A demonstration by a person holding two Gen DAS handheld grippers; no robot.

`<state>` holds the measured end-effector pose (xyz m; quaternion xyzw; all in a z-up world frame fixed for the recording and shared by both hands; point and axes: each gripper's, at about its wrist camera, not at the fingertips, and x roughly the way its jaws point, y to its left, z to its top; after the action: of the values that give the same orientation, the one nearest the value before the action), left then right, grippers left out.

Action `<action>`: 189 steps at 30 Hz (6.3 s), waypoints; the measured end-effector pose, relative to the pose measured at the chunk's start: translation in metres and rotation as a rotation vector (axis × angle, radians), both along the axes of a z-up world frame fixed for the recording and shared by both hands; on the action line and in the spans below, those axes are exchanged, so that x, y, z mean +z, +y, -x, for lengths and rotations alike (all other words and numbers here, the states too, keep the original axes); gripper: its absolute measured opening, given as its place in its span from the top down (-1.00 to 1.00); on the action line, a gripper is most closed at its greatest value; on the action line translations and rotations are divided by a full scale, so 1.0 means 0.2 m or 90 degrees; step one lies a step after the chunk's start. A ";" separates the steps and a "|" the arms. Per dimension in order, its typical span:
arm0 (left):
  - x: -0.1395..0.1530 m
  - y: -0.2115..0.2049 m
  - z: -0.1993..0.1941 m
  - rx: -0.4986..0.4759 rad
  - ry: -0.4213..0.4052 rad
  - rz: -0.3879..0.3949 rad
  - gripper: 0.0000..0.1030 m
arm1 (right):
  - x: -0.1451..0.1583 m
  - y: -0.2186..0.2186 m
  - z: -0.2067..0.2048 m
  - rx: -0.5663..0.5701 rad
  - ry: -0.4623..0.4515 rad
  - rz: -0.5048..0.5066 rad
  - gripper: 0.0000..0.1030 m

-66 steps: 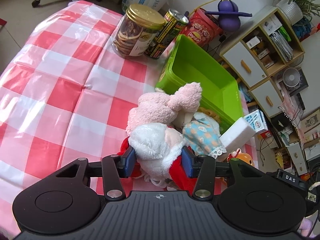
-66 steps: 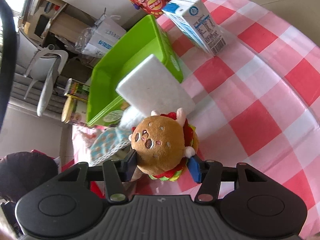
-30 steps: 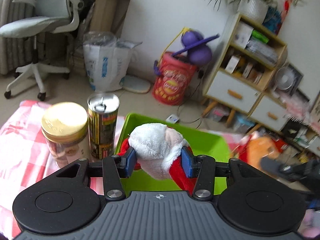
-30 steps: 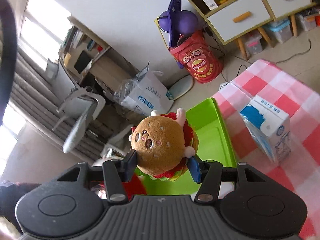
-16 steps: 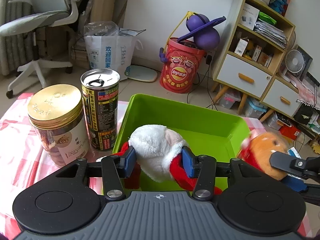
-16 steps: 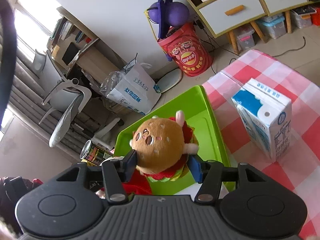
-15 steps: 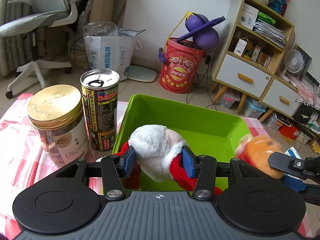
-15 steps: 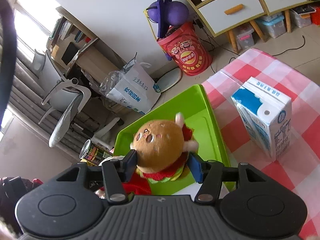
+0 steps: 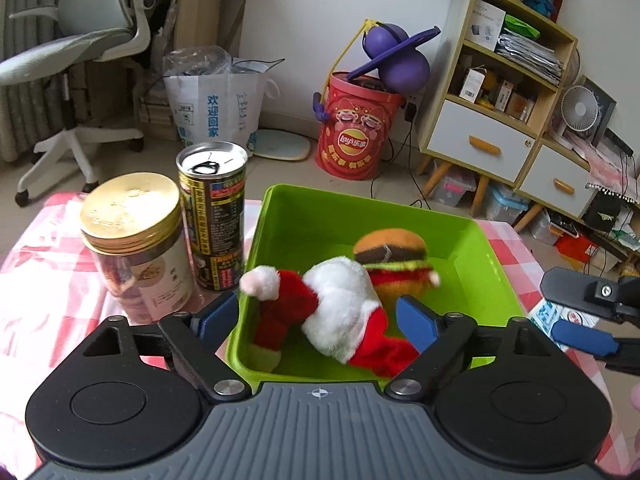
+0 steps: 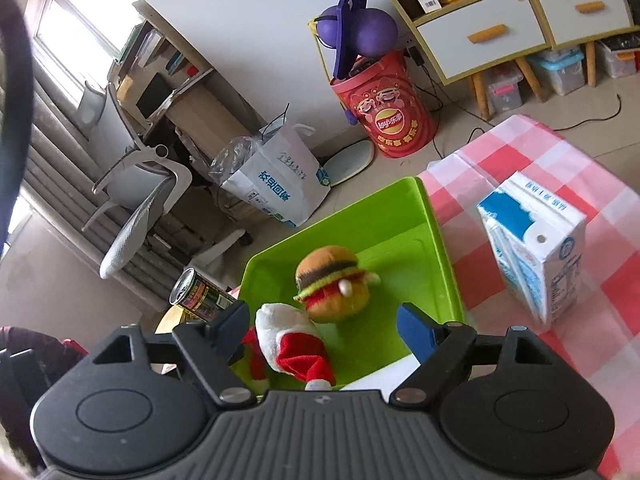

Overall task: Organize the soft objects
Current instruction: 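Withdraw both grippers from the bin back toward the toy pile, then grasp the pink bunny with the left gripper while the right gripper grasps the blue-dress bunny doll, then carry the bunny and doll into the green bin and open both grippers, then withdraw both grippers from the bin toward the remaining toys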

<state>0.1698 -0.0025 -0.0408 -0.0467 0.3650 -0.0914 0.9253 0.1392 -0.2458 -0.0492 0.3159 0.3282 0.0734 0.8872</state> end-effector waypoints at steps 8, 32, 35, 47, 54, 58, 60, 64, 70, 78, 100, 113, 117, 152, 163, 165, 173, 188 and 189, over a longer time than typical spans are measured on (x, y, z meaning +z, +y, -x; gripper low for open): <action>0.05 0.07 0.16 0.001 0.005 0.001 -0.81 | 0.10 0.00 0.09 0.033 -0.018 0.069 -0.20; 0.08 0.19 0.68 -0.013 0.015 -0.043 -0.90 | 0.15 0.10 0.47 0.094 0.052 0.193 -0.36; 0.02 0.17 0.70 -0.044 0.039 -0.072 -0.90 | 0.09 0.12 0.49 0.106 0.098 0.187 -0.36; -0.13 0.27 0.66 -0.034 0.025 -0.060 -0.89 | 0.00 0.17 0.48 0.139 0.144 0.149 -0.37; -0.23 0.32 0.58 -0.029 0.012 -0.028 -0.86 | -0.07 0.27 0.42 0.178 0.130 0.137 -0.37; -0.28 0.32 0.53 -0.011 0.029 -0.029 -0.77 | -0.11 0.34 0.38 0.202 0.112 0.113 -0.37; -0.29 0.32 0.51 -0.003 0.038 -0.021 -0.65 | -0.13 0.37 0.35 0.205 0.106 0.104 -0.37; -0.32 0.32 0.49 0.002 0.047 -0.002 -0.59 | -0.17 0.40 0.30 0.193 0.096 0.093 -0.37; -0.34 0.31 0.47 0.007 0.057 0.005 -0.47 | -0.23 0.38 0.24 0.161 0.114 0.045 -0.27; -0.35 0.29 0.45 0.017 0.070 0.022 -0.15 | -0.29 0.44 0.21 0.147 0.127 0.054 0.06; -0.29 0.30 0.43 0.047 0.099 0.046 0.10 | -0.24 0.45 0.22 0.132 0.100 0.048 0.74; -0.21 0.36 0.45 0.101 0.162 0.092 0.11 | -0.12 0.35 0.24 0.118 0.065 -0.018 0.75; -0.17 0.37 0.46 0.111 0.175 0.104 0.11 | -0.07 0.31 0.25 0.107 0.049 -0.045 0.76; 0.01 -0.25 -0.38 -0.030 0.035 -0.152 0.12 | -0.03 0.05 -0.20 -0.125 -0.022 0.067 0.76; -0.15 -0.33 -0.54 -0.030 0.071 -0.193 0.11 | -0.13 0.09 -0.30 -0.111 0.004 0.091 0.74; -0.17 -0.33 -0.54 -0.029 0.075 -0.195 0.11 | -0.14 0.10 -0.30 -0.103 0.005 0.096 0.73; -0.24 -0.32 -0.54 -0.025 0.094 -0.189 0.09 | -0.18 0.16 -0.34 -0.067 0.043 0.104 0.66; -0.14 -0.33 -0.47 -0.015 0.056 -0.182 -0.54 | -0.13 0.07 -0.31 -0.081 0.027 0.060 0.03; -0.13 -0.33 -0.46 -0.015 0.057 -0.178 -0.55 | -0.12 0.06 -0.30 -0.081 0.024 0.060 0.03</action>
<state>0.2610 -0.0679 -0.0660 0.0831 0.4159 -0.0485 0.9043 0.1998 -0.2339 -0.0724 0.2955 0.3270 -0.0044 0.8976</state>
